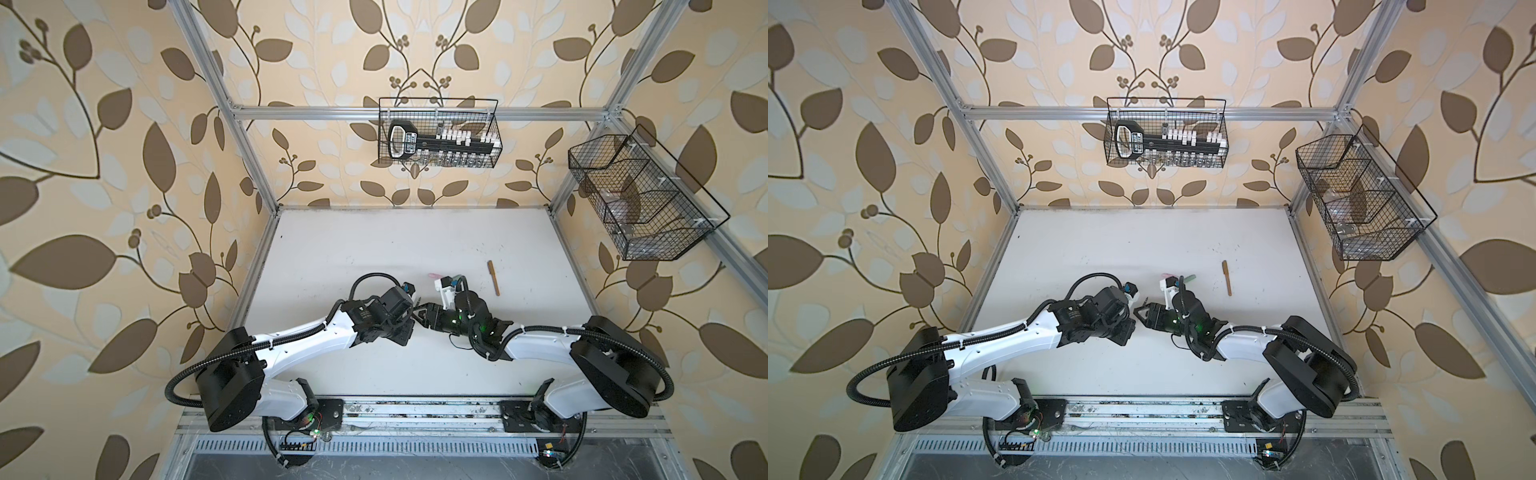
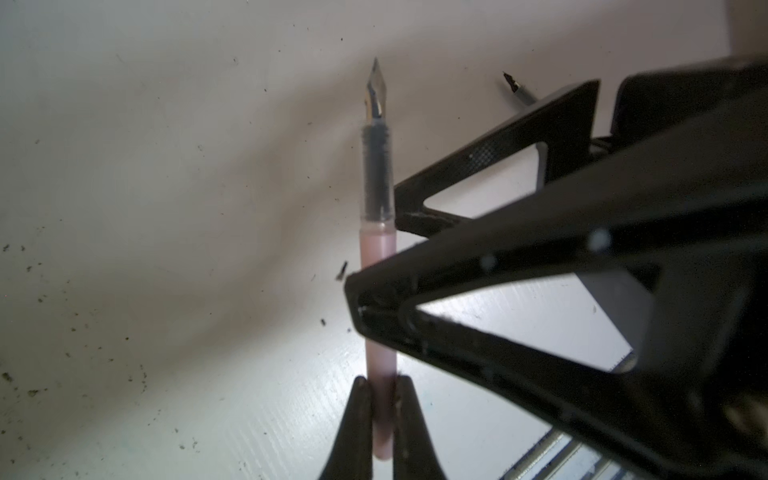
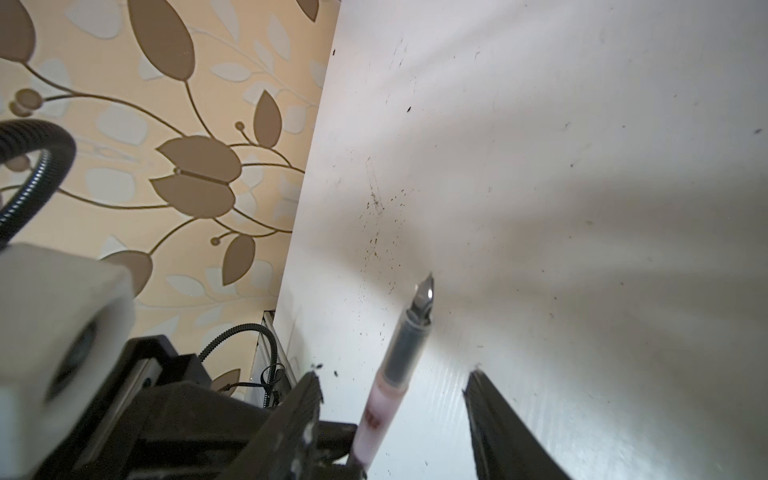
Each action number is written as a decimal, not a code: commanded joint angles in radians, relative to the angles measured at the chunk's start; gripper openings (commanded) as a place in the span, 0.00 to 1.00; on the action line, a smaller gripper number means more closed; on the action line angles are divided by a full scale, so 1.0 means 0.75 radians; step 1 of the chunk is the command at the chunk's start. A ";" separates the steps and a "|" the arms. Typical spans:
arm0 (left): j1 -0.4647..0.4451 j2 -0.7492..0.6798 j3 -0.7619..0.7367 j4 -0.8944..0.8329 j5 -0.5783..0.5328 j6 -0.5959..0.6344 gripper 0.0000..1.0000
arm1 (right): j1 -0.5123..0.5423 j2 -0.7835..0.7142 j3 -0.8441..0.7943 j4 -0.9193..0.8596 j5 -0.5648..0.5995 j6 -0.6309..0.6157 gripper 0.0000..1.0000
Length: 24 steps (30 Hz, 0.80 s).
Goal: Insert the pens into the pen caps
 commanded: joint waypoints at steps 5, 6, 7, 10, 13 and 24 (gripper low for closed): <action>-0.012 -0.055 0.004 0.006 -0.003 -0.009 0.09 | -0.034 0.075 0.056 0.092 -0.053 0.054 0.45; -0.012 -0.058 0.005 0.007 -0.005 -0.008 0.09 | -0.037 0.085 0.061 0.102 -0.063 0.058 0.41; -0.012 -0.063 0.005 0.006 -0.007 -0.007 0.09 | -0.039 0.095 0.064 0.116 -0.075 0.067 0.38; -0.012 -0.071 0.003 0.008 -0.017 -0.008 0.09 | -0.041 0.120 0.072 0.151 -0.099 0.089 0.24; -0.011 -0.078 -0.001 0.012 -0.018 -0.012 0.10 | -0.041 0.130 0.072 0.177 -0.112 0.105 0.15; -0.007 -0.228 -0.055 0.029 -0.070 -0.037 0.57 | -0.048 0.017 0.080 0.036 -0.078 0.048 0.00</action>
